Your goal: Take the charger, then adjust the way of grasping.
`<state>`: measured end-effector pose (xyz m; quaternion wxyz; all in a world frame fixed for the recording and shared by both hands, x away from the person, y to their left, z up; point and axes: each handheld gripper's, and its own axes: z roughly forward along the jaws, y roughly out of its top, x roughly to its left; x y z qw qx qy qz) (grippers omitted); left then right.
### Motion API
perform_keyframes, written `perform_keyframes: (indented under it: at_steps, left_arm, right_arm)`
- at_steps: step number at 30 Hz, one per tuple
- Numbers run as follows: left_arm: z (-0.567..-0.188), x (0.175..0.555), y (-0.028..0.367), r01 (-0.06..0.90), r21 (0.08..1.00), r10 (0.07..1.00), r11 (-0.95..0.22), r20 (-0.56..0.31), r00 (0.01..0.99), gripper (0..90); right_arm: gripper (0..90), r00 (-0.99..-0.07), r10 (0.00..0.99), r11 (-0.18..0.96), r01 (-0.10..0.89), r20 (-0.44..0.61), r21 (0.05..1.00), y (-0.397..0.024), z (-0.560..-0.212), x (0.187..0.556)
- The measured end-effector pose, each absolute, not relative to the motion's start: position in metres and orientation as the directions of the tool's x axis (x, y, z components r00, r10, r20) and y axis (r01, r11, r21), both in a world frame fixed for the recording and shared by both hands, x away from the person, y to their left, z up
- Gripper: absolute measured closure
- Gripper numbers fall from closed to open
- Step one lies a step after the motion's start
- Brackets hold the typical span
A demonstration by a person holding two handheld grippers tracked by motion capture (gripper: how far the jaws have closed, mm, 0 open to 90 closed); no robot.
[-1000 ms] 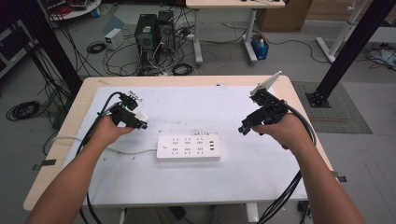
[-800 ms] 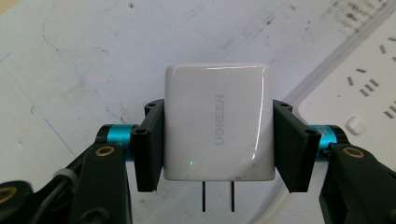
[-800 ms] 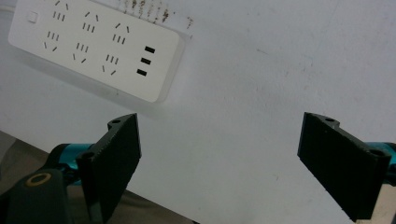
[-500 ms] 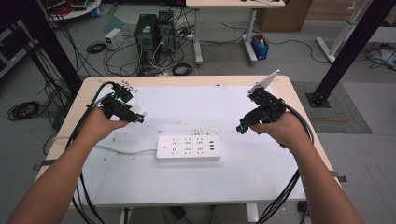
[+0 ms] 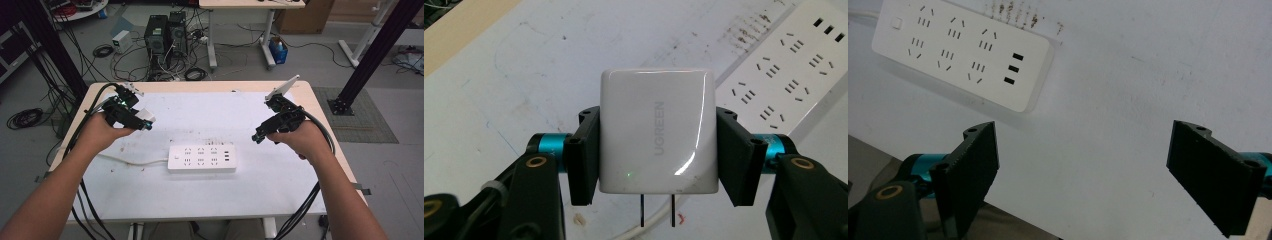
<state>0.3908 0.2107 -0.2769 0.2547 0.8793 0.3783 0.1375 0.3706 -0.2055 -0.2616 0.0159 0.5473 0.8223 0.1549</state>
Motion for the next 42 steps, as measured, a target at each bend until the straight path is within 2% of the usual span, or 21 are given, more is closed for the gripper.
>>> perform_keyframes:
  at_steps: [21,26,42]
  left_arm:
    - [-0.268,0.380,0.198,0.516,0.612,0.679,-0.599,0.046,0.733,42.6]
    - [-0.263,0.375,0.196,0.471,0.654,0.643,-0.592,0.031,0.765,42.6]
    - [-0.261,0.358,0.183,0.367,0.709,0.540,-0.603,0.024,0.841,42.6]
  right_arm:
    - [12.7,-0.380,0.907,0.315,0.898,0.182,0.307,-0.215,-0.257,0.367]
    - [12.7,-0.377,0.906,0.308,0.899,0.193,0.312,-0.209,-0.254,0.366]
    - [12.7,-0.399,0.894,0.329,0.893,0.204,0.308,-0.192,-0.248,0.369]
